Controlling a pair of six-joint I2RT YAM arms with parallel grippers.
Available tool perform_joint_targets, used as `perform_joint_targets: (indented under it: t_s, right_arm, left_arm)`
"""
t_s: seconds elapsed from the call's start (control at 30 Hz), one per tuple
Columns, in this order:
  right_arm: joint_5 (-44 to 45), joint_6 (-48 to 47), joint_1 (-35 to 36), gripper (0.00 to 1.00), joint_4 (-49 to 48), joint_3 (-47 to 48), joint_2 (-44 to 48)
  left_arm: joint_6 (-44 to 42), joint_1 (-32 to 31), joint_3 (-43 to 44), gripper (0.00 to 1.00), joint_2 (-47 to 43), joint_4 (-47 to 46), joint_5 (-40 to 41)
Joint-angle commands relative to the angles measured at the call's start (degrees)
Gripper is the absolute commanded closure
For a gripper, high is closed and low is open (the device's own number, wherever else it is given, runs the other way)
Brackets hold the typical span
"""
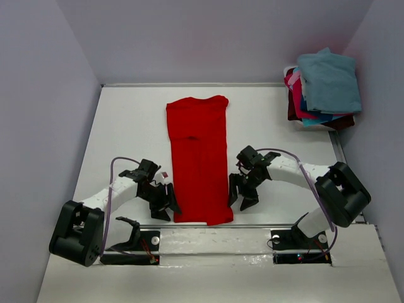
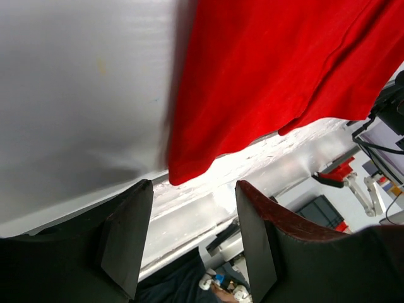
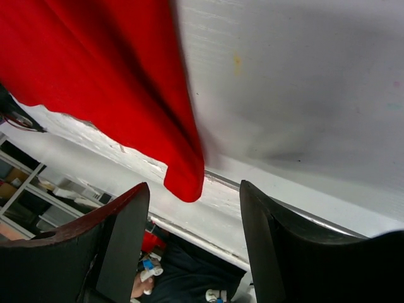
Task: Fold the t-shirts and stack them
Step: Fold the tshirt
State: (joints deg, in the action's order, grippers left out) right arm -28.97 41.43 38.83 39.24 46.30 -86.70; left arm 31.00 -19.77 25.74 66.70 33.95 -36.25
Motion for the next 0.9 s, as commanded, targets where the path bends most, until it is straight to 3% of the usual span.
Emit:
perform_joint_targets:
  t_s: [0.0,0.43,0.87]
  right_arm:
    - [-3.11,0.93,1.25,0.35,-3.2,-0.6,-0.14]
    - [-7.15,3.92,3.62,0.35,-8.92,-3.5,-3.66]
    - [-7.5,7.08,5.38,0.39,-12.0,-3.59,-4.89]
  left_arm:
    - [1.34,0.08,-2.61,0.35,-1.31,-0.64,-4.09]
    - [2.83,0.08,-4.55,0.36,-2.01,-2.75,-4.88]
    - [2.75,0.08,-2.97,0.4,3.0,-6.79,-4.97]
